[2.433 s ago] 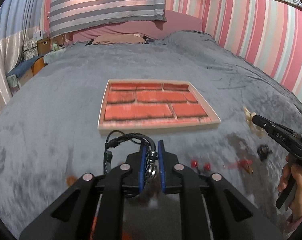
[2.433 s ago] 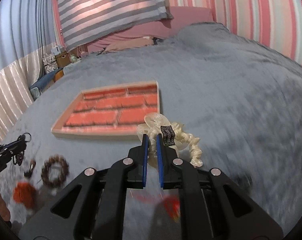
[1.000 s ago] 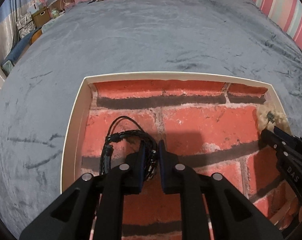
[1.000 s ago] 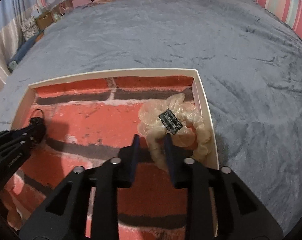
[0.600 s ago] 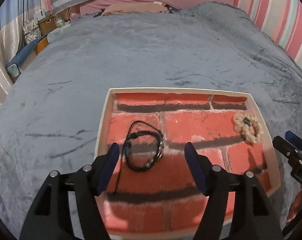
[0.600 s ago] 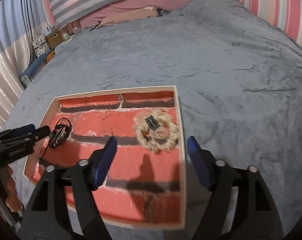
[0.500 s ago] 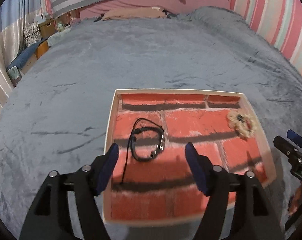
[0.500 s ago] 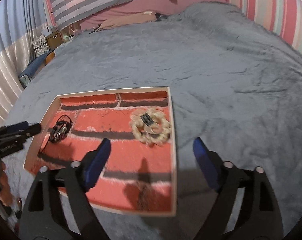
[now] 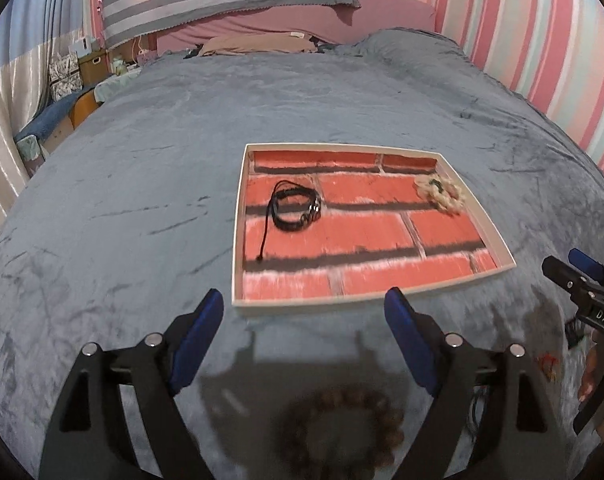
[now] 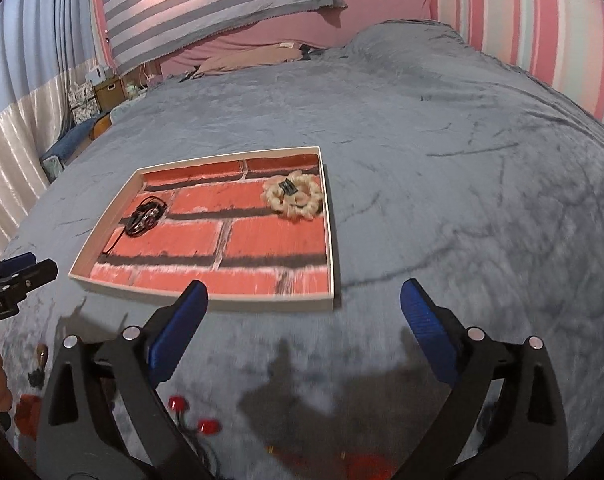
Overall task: Organize jewelry
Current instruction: 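Grasp the orange scrunchie with left tool while right tool grasps the white watch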
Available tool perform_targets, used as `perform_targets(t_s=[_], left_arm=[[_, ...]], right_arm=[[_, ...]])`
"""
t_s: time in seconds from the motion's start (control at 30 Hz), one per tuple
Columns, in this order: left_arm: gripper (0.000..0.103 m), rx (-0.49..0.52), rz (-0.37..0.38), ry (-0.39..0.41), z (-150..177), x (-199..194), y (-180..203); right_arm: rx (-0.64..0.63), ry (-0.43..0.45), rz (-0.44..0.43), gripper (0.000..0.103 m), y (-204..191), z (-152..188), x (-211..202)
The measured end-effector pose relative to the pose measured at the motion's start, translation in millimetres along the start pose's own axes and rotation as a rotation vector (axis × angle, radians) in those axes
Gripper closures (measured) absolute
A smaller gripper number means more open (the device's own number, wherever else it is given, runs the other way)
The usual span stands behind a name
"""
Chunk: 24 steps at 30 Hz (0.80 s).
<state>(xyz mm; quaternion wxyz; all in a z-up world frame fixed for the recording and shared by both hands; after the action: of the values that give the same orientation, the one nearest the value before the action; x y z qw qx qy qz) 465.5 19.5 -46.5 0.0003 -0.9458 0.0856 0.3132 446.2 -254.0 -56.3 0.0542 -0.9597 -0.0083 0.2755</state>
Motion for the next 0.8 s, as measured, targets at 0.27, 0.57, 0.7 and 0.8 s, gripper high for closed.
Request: perform_targets(t_s=[0.27, 0.57, 0.7, 0.8], left_arm=[[0.02, 0.024, -0.008, 0.06, 39.5, -56.2, -1.1], [0.016, 0.008, -0.052, 0.101, 77.6, -108.5, -10.1], [0.016, -0.006, -0.069, 0.115, 93.7, -123.2, -10.5], [0.016, -0.016, -0.079, 0.126, 106.4, -132.6, -8.7]], right_arm=[[0.003, 0.079, 0.045, 0.008, 3.0, 30.4, -63.6], [0.008, 0.129, 0.06, 0.008, -1.1, 69.7, -120.8], [-0.003, 0.133, 0.059, 0.008, -7.1, 94.8, -136.6], [-0.028, 0.136, 0.06, 0.008, -14.5, 110.0, -144.1]])
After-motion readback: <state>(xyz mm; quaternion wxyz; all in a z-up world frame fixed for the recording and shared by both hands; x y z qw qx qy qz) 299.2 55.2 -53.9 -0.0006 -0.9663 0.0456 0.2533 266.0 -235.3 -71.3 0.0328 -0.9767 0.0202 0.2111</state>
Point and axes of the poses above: each gripper's, at about its wrist camera, not at the fingertips, and x roughly the way its jaws point, y to its right, z to its underside, the point moved 6 cm from there along x, roughly the way its jaws point, and after that the axes turned 12 degrees about y, right-handed, at the moved point
